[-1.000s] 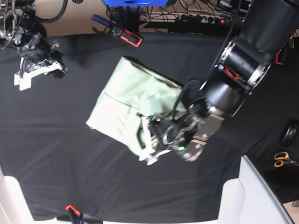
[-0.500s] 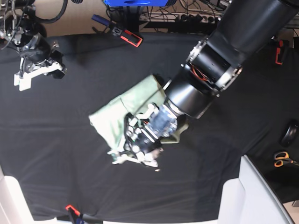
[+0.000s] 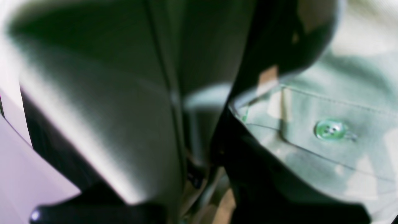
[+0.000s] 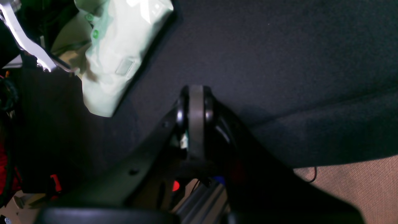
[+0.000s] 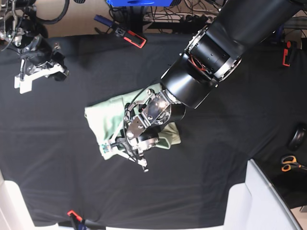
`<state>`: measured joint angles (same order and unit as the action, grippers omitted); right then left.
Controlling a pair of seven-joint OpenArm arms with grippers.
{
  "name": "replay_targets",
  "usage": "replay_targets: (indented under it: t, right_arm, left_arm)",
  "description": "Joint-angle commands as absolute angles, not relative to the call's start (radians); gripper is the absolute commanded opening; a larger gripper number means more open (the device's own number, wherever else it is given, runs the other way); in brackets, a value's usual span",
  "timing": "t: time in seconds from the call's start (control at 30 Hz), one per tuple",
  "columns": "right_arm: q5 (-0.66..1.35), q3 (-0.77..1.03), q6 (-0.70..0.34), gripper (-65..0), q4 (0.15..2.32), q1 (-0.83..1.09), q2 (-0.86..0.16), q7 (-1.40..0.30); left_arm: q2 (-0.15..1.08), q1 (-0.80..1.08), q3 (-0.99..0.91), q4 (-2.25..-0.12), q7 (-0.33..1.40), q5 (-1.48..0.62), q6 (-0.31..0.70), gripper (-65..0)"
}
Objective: Fold the T-shirt properly
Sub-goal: 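Lift and fold the held edge with the left gripper over the stack, then press the folded fabric down onto the stack with the left gripper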
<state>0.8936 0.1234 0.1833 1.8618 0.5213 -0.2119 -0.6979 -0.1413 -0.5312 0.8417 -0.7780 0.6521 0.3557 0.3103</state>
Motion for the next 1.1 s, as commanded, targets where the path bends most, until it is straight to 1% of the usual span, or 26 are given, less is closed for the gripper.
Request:
replay_targets:
  t: [0.0,0.2,0.37,0.47,1.07]
  right_arm:
    - [0.903,0.130,0.174,-64.9,1.879,0.513,-0.222,-0.684]
    - [0.903,0.130,0.174,-64.9,1.879,0.496,-0.222,-0.685]
    - [0.903,0.130,0.174,-64.9,1.879,0.492,-0.222,-0.685]
    - [0.903,0.130,0.174,-64.9,1.877,0.490,-0.222,-0.684]
    - [0.903,0.130,0.174,-64.9,1.877,0.484,-0.222,-0.684]
  left_arm:
    - [-0.157,-0.561,0.842,-0.800,0.622,0.358,0.300,-65.0]
    - [-0.157,-0.567,0.849,-0.828,0.558,0.360,0.300,-65.0]
    - [-0.157,-0.572,0.993,-0.826,0.556,0.358,0.300,-65.0]
    - [-0.157,-0.567,1.030,-0.826,0.556,0.349,0.300,-65.0]
    - [-0.157,-0.567,1.033,-0.826,0.553,0.357,0.300,-65.0]
